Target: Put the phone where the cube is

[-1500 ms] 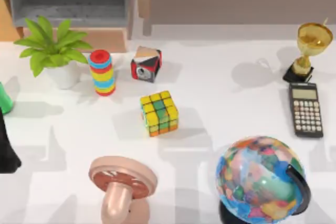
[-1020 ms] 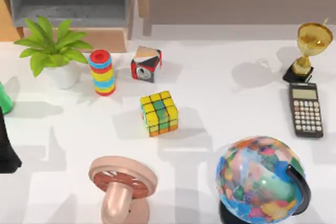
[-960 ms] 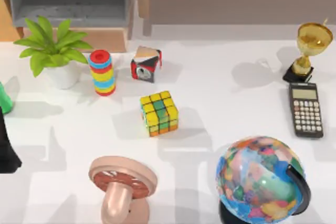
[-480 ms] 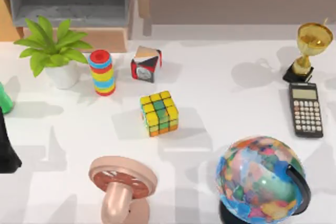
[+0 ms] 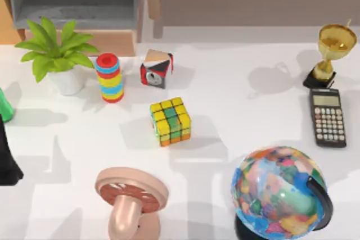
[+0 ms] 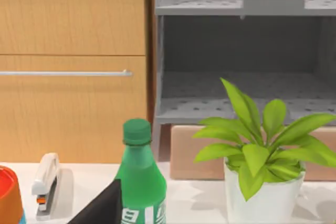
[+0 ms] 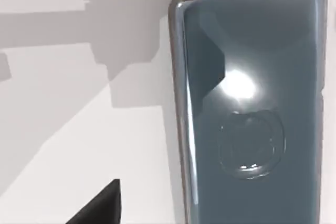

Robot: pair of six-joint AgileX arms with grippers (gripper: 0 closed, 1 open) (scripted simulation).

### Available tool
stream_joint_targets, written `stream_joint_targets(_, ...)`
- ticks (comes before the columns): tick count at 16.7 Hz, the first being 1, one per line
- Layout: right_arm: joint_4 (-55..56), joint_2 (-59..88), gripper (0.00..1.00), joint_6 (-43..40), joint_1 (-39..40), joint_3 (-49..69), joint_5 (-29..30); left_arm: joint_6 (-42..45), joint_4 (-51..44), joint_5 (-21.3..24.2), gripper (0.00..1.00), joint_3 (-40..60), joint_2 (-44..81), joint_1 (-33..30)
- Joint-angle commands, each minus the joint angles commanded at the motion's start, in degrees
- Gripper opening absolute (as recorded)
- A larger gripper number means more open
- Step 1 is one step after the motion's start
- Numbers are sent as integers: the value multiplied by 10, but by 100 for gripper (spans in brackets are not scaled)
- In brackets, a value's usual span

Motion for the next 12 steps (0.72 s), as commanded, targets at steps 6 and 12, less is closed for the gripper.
stream_joint_targets(6, -77, 167, 100, -80, -33, 127, -2, 0, 0, 0, 100, 0, 0, 0)
stream_joint_targets(12, -79, 172, 100, -83, -32, 130, -2, 0, 0, 0, 100, 0, 0, 0)
